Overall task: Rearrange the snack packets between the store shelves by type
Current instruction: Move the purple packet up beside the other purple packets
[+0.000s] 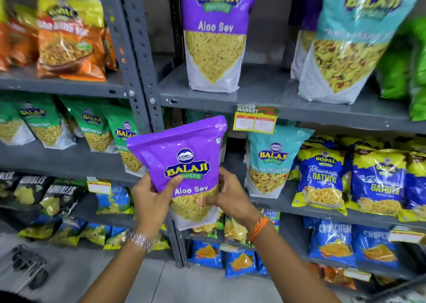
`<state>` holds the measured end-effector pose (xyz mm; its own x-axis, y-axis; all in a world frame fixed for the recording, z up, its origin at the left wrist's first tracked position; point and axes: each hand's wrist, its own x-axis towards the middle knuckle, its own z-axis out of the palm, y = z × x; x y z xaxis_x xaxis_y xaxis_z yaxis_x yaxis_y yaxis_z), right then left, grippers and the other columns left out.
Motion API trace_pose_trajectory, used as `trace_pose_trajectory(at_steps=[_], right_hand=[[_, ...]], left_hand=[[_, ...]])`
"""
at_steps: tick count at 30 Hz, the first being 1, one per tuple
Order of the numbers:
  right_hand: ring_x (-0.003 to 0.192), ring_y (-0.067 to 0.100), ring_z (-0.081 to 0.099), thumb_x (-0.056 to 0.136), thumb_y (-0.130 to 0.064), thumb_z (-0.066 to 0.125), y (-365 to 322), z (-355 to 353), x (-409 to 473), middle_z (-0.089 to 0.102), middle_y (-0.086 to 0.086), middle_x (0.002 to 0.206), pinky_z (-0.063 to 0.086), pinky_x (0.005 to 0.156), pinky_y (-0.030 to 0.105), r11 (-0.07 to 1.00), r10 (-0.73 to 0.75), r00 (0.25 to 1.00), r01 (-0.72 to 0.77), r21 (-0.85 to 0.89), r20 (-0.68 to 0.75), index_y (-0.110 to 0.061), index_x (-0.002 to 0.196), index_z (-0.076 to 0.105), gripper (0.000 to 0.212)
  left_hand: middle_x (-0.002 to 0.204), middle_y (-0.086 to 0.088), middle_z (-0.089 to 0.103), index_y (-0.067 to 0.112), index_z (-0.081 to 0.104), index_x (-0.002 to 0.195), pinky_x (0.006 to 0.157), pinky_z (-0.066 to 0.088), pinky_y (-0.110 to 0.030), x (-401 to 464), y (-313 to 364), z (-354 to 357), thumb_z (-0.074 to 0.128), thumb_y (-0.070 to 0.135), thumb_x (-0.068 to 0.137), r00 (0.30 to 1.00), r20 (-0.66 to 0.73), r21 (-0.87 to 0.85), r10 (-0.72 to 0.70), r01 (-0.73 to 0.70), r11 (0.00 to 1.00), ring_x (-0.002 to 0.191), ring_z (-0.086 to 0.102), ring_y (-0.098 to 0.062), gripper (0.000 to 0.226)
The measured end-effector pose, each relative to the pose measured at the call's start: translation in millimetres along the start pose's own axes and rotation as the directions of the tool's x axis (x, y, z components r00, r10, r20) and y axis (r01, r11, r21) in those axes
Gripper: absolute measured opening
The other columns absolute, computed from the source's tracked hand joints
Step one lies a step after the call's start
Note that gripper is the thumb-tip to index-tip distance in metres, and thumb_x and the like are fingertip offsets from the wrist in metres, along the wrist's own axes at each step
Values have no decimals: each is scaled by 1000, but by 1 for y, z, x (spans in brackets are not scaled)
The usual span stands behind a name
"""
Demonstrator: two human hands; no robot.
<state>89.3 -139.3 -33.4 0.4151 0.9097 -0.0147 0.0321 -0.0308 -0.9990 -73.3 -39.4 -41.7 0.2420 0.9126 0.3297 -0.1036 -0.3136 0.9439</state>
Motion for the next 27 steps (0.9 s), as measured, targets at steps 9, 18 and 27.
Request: trace_pose_trajectory(at_steps=[9,18,27], right_hand=[[93,6,72,62,16,83,-128,-52,-26,73,0,107,61,77,26,964,-266,964,266,3,-3,-17,116,57,68],[97,16,69,41,-20,98,-217,-129,18,74,5,105,59,89,30,882,-449,881,464,85,-152,-17,109,66,75],[128,36,57,84,3,72,-238,-176,60,65,21,132,47,111,51,912,-408,890,406,-53,-202,-9,131,57,51]], left_hand=[[78,20,77,33,76,83,63,59,-29,29,128,41,87,46,66,943,-78,-155,323,-332,931,67,65,-5,23],[73,9,74,11,76,84,61,54,-26,92,214,148,89,41,68,891,-196,-241,409,-448,861,60,57,8,37],[57,17,58,28,52,57,53,39,-20,129,227,216,90,42,66,914,-204,-171,350,-385,907,46,49,6,41]])
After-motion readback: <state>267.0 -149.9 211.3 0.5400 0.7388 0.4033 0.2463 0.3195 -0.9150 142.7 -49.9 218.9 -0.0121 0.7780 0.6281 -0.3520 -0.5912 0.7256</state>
